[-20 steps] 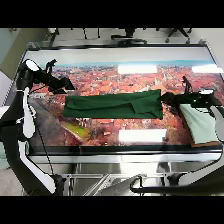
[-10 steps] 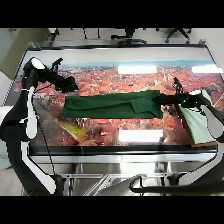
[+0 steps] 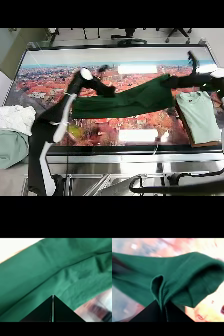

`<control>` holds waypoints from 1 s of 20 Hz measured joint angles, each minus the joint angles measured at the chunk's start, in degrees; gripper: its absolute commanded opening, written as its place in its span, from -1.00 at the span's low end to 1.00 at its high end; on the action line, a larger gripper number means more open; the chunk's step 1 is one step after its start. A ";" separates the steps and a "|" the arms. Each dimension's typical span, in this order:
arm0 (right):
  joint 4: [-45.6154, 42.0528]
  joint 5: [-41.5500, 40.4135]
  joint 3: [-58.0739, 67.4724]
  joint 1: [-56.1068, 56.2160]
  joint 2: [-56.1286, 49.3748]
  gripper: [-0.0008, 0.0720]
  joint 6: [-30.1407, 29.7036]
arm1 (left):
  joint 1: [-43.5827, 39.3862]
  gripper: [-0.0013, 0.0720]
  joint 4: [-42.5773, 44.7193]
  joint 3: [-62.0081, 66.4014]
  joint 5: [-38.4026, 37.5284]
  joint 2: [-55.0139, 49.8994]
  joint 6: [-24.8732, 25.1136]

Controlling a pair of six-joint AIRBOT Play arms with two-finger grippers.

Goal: Fold the shirts.

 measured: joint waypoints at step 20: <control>0.35 -3.52 11.80 18.51 -0.46 -0.91 13.20 | 8.57 -0.92 -0.17 -2.54 7.10 30.16 3.06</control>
